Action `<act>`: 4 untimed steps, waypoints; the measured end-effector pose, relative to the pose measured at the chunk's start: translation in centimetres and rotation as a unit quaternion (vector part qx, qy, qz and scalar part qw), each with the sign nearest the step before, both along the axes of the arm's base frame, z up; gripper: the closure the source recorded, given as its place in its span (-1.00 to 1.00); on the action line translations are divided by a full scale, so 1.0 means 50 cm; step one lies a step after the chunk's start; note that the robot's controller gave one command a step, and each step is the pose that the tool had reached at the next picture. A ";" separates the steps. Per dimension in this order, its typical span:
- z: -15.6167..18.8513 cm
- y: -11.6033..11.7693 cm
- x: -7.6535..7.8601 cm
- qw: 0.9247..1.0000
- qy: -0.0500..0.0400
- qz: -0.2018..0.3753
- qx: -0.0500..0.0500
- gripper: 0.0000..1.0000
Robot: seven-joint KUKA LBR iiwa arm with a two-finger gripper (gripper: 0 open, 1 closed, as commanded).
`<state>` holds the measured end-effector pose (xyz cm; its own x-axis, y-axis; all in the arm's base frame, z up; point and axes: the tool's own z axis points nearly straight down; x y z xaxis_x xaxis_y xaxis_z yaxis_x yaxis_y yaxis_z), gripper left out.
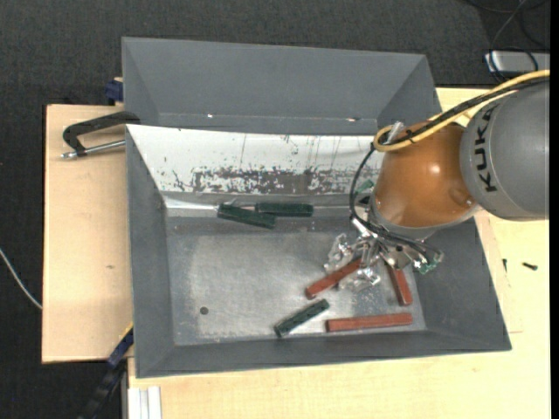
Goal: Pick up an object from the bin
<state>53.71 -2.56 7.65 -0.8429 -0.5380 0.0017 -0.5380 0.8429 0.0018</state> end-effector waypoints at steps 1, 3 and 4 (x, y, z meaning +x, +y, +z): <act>0.000 0.000 0.000 1.000 0.000 0.000 0.000 1.00; 0.045 0.002 -0.004 1.000 0.001 0.000 0.001 1.00; 0.074 0.002 0.002 1.000 -0.005 0.000 0.000 1.00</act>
Offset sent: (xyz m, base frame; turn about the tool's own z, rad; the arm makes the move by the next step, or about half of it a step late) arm 0.0002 -0.0001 0.0826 0.0000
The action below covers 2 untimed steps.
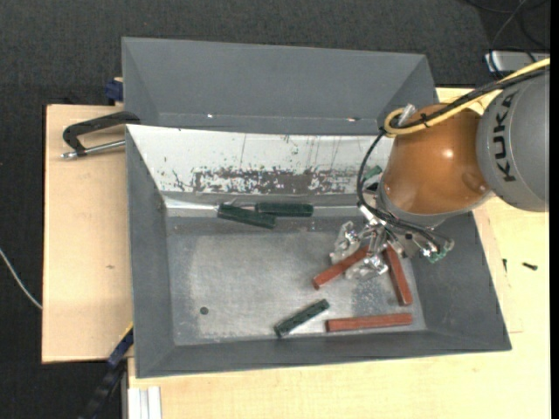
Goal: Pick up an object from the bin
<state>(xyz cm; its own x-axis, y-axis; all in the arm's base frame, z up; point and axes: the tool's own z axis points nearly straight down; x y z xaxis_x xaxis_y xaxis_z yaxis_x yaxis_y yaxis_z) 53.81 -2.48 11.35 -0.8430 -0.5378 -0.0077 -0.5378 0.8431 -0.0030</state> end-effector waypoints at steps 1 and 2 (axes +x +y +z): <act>0.017 0.001 -0.002 1.000 0.002 0.000 0.000 1.00; 0.053 0.001 -0.005 1.000 0.004 0.000 0.000 1.00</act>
Offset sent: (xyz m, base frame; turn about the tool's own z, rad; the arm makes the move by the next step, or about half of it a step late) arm 0.0000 -0.0001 0.0108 0.0000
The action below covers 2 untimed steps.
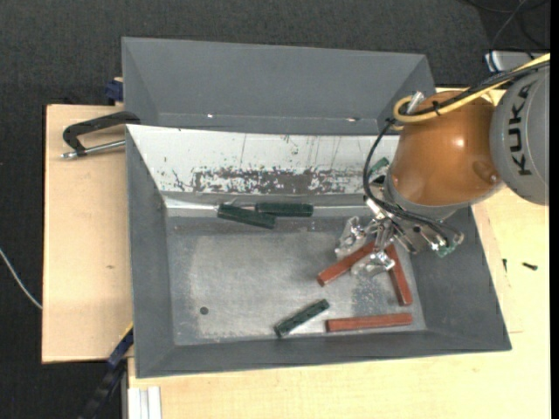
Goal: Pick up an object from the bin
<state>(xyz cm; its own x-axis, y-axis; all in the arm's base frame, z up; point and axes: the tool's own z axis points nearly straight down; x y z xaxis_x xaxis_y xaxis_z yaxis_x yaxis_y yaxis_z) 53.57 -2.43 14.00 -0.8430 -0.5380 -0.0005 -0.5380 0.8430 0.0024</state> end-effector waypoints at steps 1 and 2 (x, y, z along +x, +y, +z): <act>0.035 0.000 0.003 1.000 -0.003 0.000 0.000 1.00; 0.052 0.000 0.005 1.000 -0.005 0.000 -0.001 1.00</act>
Offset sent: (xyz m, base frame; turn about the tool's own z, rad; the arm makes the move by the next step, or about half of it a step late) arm 0.0002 0.0001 0.0046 0.0000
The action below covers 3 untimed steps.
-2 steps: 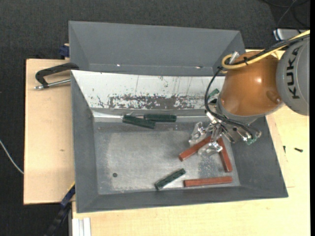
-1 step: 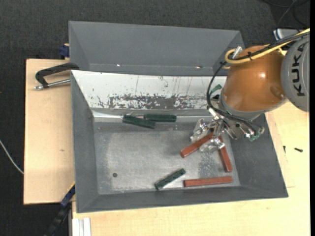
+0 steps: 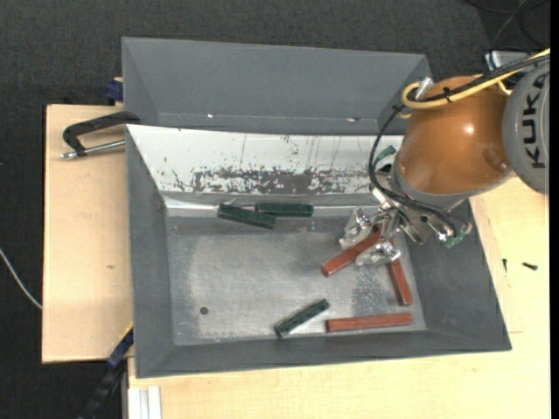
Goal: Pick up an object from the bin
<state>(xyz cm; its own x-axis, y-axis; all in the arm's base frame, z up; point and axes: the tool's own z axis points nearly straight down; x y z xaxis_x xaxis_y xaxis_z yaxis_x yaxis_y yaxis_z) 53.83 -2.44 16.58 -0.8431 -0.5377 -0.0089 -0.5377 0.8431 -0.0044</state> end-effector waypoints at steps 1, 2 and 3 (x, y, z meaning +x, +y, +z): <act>0.009 0.001 0.000 1.000 0.001 0.000 0.000 1.00; 0.019 0.001 0.001 1.000 0.001 0.000 0.000 1.00; 0.028 0.002 0.001 1.000 0.002 -0.001 0.000 1.00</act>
Offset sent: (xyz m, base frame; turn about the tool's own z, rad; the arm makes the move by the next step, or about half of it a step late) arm 0.0000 -0.0001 0.0108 0.0000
